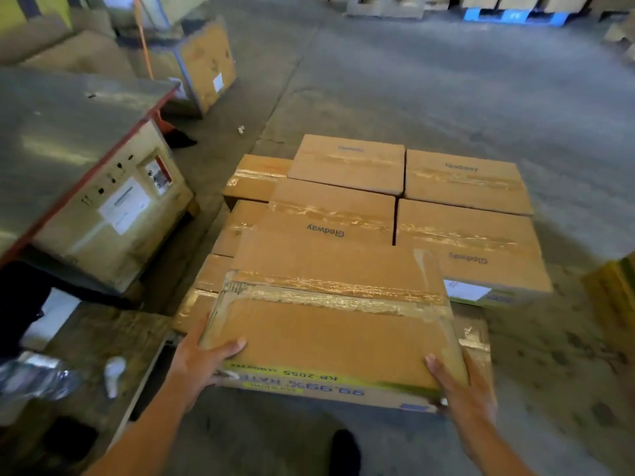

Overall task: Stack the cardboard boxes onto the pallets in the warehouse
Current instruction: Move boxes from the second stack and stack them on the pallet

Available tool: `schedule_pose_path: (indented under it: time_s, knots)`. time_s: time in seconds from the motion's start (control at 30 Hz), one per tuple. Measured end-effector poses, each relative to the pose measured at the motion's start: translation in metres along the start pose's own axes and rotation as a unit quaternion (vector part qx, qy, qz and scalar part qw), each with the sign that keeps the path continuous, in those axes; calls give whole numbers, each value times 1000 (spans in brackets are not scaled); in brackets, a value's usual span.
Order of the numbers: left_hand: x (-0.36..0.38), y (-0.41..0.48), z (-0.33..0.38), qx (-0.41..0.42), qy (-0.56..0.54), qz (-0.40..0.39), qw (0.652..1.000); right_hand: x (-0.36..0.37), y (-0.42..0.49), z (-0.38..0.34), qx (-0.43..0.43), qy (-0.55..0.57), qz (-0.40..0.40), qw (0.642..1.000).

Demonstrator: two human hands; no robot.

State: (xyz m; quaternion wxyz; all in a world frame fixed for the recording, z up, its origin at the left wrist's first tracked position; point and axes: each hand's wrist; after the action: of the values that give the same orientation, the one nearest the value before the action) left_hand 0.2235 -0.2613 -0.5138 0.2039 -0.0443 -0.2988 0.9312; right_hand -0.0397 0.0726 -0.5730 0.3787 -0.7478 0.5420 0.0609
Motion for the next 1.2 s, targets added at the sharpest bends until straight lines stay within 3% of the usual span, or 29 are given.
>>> schedule_pose_path:
  time_s: [0.43,0.6,1.2]
  knots:
    - [-47,178,-61,-41,8,-82,996,143,48,39,91,-30,21,995]
    - [-47,226,-86,-34,17,-93,995,173,74,43,76,-34,40,996]
    - [-35,252,-121,0,67,-95,993,198,102,45,80,-134,62,986]
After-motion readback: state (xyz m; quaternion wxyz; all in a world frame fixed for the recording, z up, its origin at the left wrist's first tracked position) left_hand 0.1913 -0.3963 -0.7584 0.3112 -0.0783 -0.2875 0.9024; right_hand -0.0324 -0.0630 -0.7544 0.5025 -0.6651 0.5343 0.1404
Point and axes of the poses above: each hand's wrist, its own y-axis towards the middle knuckle, its own x-axis out of the palm, z = x × y, and after that the axes turned 12 degrees about -y, right-handed
